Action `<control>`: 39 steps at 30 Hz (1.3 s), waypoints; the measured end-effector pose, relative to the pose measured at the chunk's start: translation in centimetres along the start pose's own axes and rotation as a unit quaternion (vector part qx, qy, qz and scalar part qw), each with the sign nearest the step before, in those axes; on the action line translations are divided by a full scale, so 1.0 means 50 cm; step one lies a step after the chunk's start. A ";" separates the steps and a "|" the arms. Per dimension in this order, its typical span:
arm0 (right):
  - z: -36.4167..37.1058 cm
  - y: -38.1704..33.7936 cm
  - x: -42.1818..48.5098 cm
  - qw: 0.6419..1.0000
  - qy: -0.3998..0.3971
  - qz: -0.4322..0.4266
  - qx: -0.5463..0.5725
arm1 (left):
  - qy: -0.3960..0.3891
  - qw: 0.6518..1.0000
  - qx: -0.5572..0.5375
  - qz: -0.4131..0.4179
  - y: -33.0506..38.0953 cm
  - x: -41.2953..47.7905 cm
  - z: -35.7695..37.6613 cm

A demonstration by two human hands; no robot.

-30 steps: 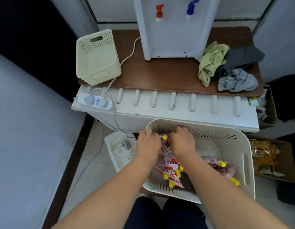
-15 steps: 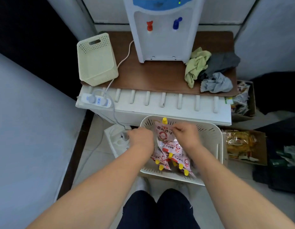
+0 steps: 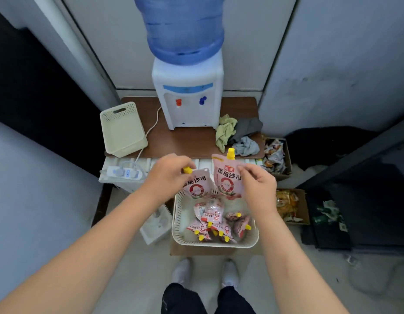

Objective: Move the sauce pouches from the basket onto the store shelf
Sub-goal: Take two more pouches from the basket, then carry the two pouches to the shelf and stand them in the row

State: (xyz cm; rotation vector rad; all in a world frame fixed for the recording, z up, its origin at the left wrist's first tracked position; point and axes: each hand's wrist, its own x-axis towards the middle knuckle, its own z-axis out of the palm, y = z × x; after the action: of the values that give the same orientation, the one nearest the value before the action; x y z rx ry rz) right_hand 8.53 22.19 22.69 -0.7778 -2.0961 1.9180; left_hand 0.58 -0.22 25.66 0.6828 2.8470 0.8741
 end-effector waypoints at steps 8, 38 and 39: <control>-0.014 -0.184 -0.140 0.984 0.117 -0.075 0.114 | 0.066 0.968 -0.236 0.058 0.107 -0.006 -0.168; -0.648 -0.252 -0.837 0.772 0.595 -0.221 0.042 | -0.308 0.722 -0.455 0.421 0.979 -0.349 0.014; -0.665 -0.239 -0.864 0.759 0.611 -0.221 0.037 | -0.323 0.712 -0.453 0.429 1.007 -0.372 0.035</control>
State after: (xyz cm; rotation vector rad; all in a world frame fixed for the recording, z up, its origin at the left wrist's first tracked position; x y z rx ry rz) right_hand 57.92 29.20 47.70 -0.9850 -1.1594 0.7599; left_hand 37.31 29.60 51.09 1.6672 1.1181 1.5099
